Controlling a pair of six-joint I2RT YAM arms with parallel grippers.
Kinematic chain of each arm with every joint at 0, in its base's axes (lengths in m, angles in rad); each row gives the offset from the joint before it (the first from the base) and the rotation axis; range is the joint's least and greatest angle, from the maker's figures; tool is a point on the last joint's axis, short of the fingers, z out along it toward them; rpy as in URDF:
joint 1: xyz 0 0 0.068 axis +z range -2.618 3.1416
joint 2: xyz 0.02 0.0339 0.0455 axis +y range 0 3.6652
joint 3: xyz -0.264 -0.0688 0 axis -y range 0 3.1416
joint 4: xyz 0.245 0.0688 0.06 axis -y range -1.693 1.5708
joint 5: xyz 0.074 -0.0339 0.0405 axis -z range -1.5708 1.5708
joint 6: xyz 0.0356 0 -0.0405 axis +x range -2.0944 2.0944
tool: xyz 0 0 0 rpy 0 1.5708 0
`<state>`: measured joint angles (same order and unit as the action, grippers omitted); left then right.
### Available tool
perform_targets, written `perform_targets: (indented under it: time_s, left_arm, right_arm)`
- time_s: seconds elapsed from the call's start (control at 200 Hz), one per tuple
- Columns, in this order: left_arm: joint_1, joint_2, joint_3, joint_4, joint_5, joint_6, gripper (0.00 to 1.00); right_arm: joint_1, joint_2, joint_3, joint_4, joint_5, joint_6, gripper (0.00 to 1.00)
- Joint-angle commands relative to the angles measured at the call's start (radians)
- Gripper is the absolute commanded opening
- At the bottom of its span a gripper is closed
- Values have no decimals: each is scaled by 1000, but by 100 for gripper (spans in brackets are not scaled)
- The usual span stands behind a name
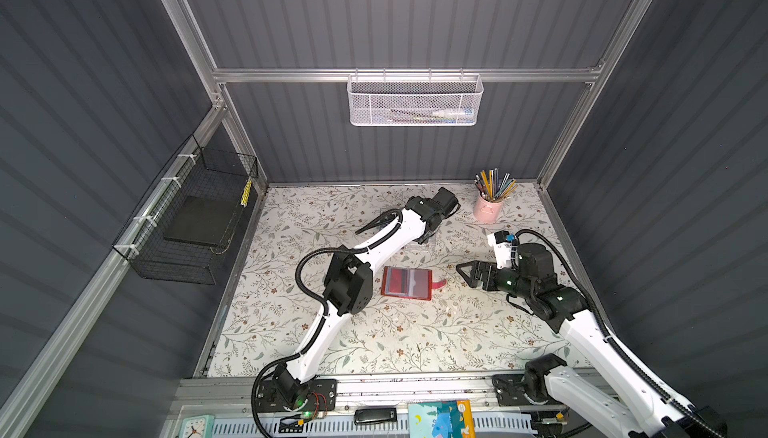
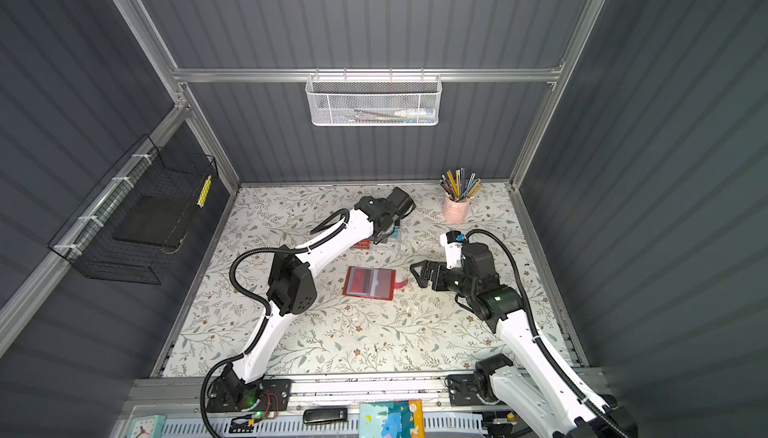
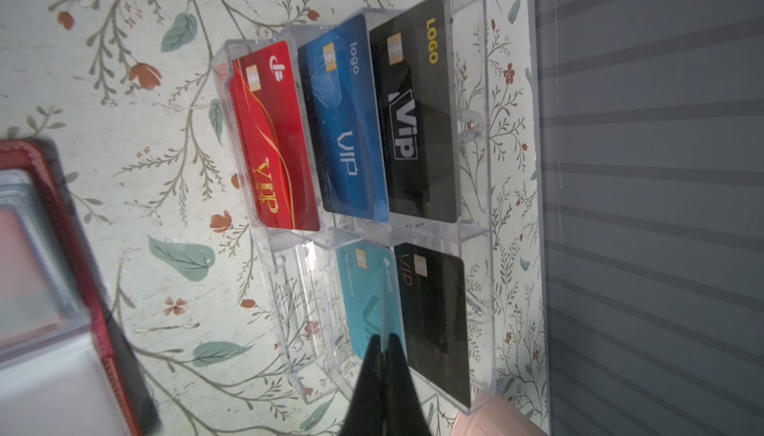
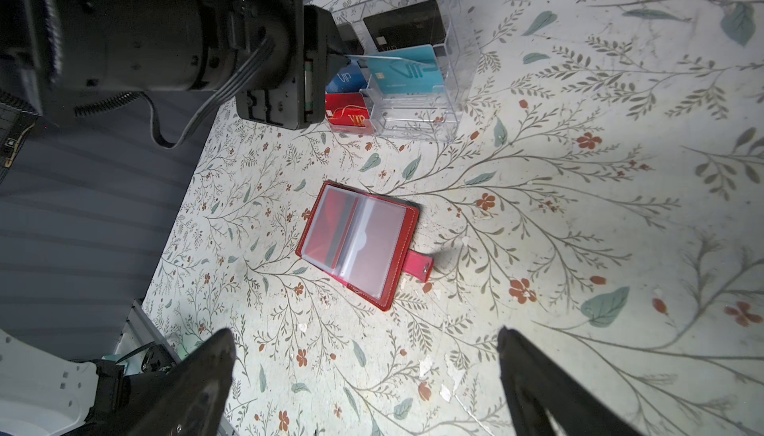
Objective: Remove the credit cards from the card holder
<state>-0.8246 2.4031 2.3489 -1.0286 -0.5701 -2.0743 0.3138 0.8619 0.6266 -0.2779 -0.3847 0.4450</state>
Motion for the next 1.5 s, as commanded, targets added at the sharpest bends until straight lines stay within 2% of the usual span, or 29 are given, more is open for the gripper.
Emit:
perform_targets:
  time_s: [0.0, 0.49, 0.935, 1.496]
  left_arm:
    - [6, 39, 19, -6, -22, -138, 0]
    - [18, 48, -38, 8, 3, -202, 0]
    - [31, 27, -94, 81, -32, -229, 0]
    - [35, 37, -128, 110, 15, -265, 1]
  right_arm:
    - [5, -18, -12, 10, 12, 7, 99]
    - [5, -19, -25, 29, -16, 13, 99]
    - [5, -17, -32, 37, -35, 18, 99]
    - [7, -13, -34, 44, -45, 20, 99]
